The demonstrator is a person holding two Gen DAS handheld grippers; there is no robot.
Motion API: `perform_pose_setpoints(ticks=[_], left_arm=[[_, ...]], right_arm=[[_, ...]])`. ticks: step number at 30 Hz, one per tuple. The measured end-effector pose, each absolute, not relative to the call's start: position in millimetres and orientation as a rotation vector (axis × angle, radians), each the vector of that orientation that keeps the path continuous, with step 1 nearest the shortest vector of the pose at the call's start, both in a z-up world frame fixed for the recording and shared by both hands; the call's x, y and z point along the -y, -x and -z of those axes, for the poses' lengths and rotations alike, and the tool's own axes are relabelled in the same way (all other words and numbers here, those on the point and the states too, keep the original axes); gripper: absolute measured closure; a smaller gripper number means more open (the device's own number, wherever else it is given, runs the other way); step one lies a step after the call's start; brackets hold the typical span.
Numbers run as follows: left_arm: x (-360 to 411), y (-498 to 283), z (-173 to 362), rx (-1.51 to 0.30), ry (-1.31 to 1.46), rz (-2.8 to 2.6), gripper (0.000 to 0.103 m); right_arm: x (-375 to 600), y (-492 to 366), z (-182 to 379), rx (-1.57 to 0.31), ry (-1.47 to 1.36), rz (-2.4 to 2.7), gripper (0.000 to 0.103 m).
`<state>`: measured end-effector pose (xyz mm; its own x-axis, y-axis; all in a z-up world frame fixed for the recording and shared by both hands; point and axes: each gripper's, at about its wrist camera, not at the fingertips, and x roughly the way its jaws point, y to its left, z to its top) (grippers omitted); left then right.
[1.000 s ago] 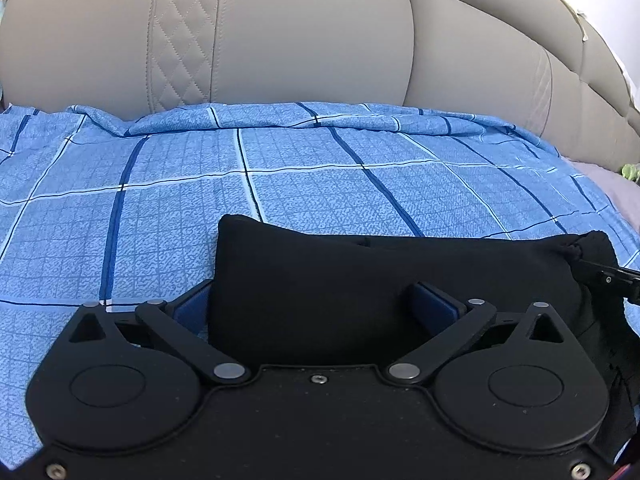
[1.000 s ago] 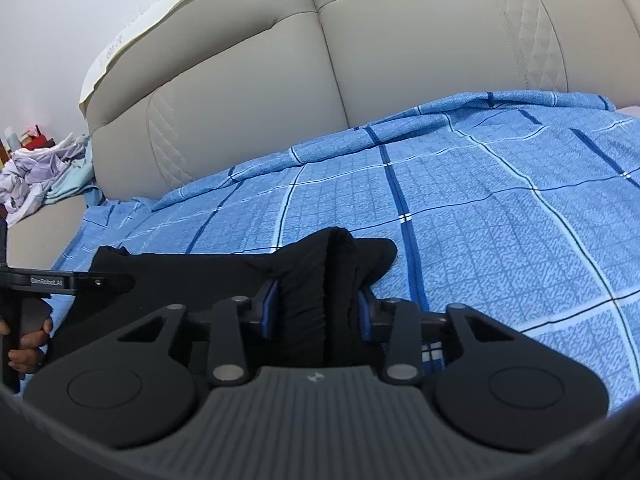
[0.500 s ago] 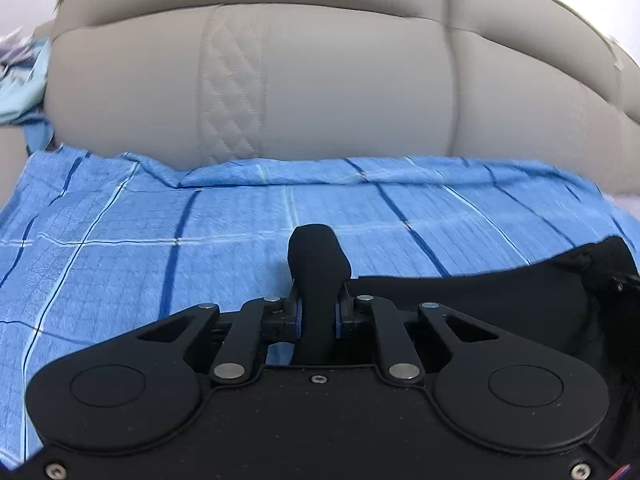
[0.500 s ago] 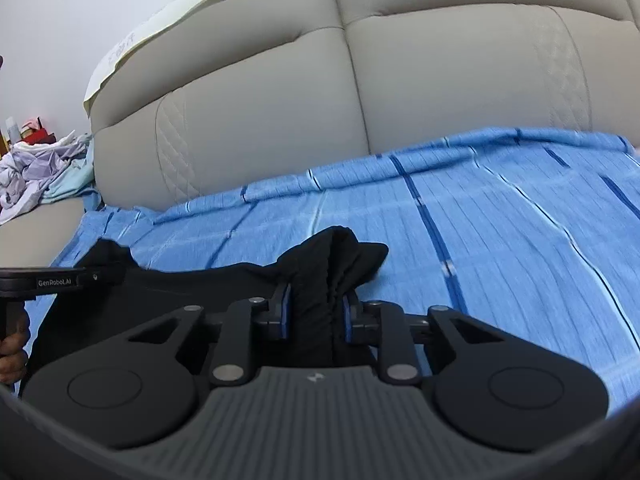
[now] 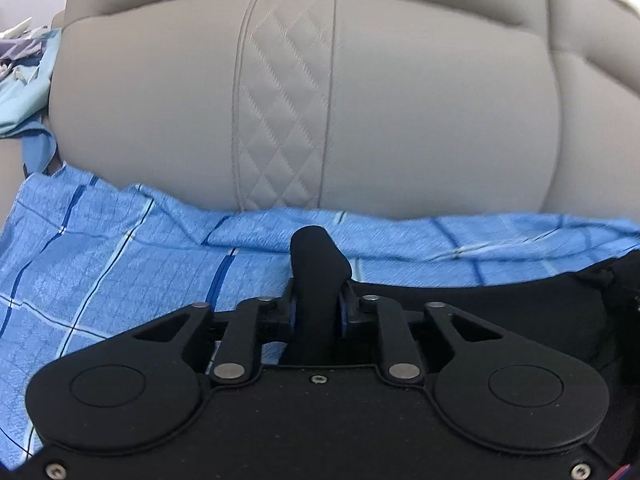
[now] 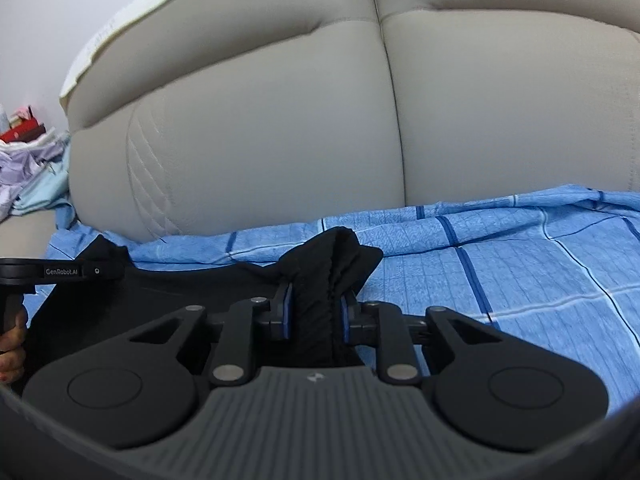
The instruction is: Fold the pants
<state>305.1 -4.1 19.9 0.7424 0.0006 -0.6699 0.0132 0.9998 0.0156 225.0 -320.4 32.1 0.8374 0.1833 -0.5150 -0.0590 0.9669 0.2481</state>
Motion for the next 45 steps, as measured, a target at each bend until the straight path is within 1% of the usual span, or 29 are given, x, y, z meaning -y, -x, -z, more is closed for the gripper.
perform_pose_setpoints(ticks=[1,2,3,4,5,6,7,8,11,13,15,17,19,23,26,30,32,33,37,41,45], left_arm=[[5.5,-304.7,-16.5,-0.743,-0.032,-0.01,0.066],[6.3,-303.3,-14.1,-0.748,-0.046,-0.031,0.062],[6.1,-299.8,-13.3,-0.748,-0.054,-0.046,0.051],[5.6,-295.5,-13.7,-0.752,-0.063,-0.056,0.04],[4.5,-289.5,-15.2,-0.754,-0.068,-0.06,0.036],[3.0,-281.3,-17.9,-0.751,-0.07,-0.066,0.03],[1.4,-269.9,-20.4,-0.739,-0.071,-0.072,0.026],[0.7,-259.9,-23.5,-0.729,-0.075,-0.075,0.024],[2.0,-219.6,-35.6,-0.683,-0.103,-0.083,0.02],[4.1,-191.1,-39.8,-0.659,-0.123,-0.082,0.015],[5.6,-169.8,-39.6,-0.654,-0.154,-0.075,0.015],[7.5,-153.3,-38.0,-0.663,-0.179,-0.087,0.015],[8.0,-141.5,-33.9,-0.685,-0.18,-0.083,0.015],[9.6,-120.9,-23.2,-0.704,-0.173,-0.066,0.015],[8.8,-112.5,-19.6,-0.682,-0.158,-0.07,0.015],[4.0,-106.8,-26.7,-0.72,-0.098,-0.062,0.015],[4.4,-97.7,-30.9,-0.719,-0.082,-0.043,0.009],[5.7,-91.7,-32.3,-0.715,-0.08,-0.037,0.005],[16.1,-67.1,-31.7,-0.715,-0.088,-0.01,0.003],[23.9,-51.6,-23.0,-0.751,-0.069,0.006,0.002],[25.5,-41.5,-14.8,-0.778,-0.052,0.003,0.001]], right_arm=[[318.9,-227.4,-29.5,-0.574,-0.212,-0.128,0.072],[316.9,-229.4,-26.7,-0.583,-0.191,-0.114,0.062],[315.5,-229.4,-25.1,-0.588,-0.176,-0.091,0.043],[315.7,-226.9,-25.4,-0.583,-0.17,-0.068,0.039],[317.4,-221.7,-27.1,-0.569,-0.177,-0.053,0.027],[318.3,-216.6,-29.3,-0.557,-0.175,-0.032,0.021],[318.5,-208.9,-32.3,-0.541,-0.166,-0.008,0.019],[317.7,-200.6,-35.0,-0.527,-0.156,0.016,0.017],[302.4,-171.6,-42.0,-0.49,-0.075,0.103,0.016],[286.8,-153.9,-43.4,-0.499,-0.006,0.163,0.016],[274.5,-142.1,-41.7,-0.482,0.078,0.179,0.014],[274.3,-144.7,-41.0,-0.504,0.11,0.201,0.013],[278.1,-142.2,-49.5,-0.505,0.094,0.248,0.013],[269.7,-111.1,-67.7,-0.448,0.068,0.143,0.012],[259.5,-93.4,-58.2,-0.467,0.073,0.083,0.011],[257.3,-83.6,-36.5,-0.556,0.03,0.108,0.011],[252.4,-68.7,-38.3,-0.534,-0.003,0.099,0.011],[249.3,-61.0,-40.5,-0.518,-0.014,0.097,0.011],[227.9,-31.4,-41.4,-0.47,-0.001,0.108,0.007],[209.7,-13.9,-33.9,-0.464,-0.001,0.092,0.0],[195.1,-3.3,-23.0,-0.494,-0.004,0.086,0.0]])
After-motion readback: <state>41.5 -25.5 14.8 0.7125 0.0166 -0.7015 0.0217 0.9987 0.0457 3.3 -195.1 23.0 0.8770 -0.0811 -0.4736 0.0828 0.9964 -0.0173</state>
